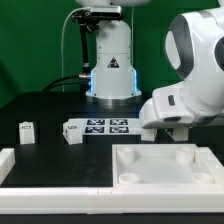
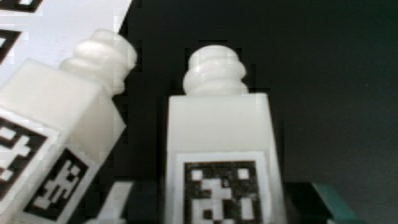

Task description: Assemble one leg

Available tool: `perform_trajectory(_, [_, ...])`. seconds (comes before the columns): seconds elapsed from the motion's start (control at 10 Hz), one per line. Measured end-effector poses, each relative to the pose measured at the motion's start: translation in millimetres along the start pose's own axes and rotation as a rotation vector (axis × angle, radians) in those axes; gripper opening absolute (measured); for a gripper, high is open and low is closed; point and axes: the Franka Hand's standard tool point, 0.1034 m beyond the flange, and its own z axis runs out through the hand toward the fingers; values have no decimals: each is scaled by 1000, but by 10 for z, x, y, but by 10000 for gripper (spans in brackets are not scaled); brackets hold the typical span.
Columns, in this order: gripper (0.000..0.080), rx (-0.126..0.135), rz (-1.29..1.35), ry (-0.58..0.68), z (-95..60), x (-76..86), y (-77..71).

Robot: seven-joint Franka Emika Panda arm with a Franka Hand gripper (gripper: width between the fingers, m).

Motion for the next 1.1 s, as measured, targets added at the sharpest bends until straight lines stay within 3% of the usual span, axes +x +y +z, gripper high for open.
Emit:
perform_trajectory(0.6, [288, -2, -15, -9, -30, -31, 3])
perform_trajectory(1.0, [290, -24, -14, -31, -596, -472, 93])
perform_trajectory(1.1, [290, -24, -14, -11, -660, -484, 95])
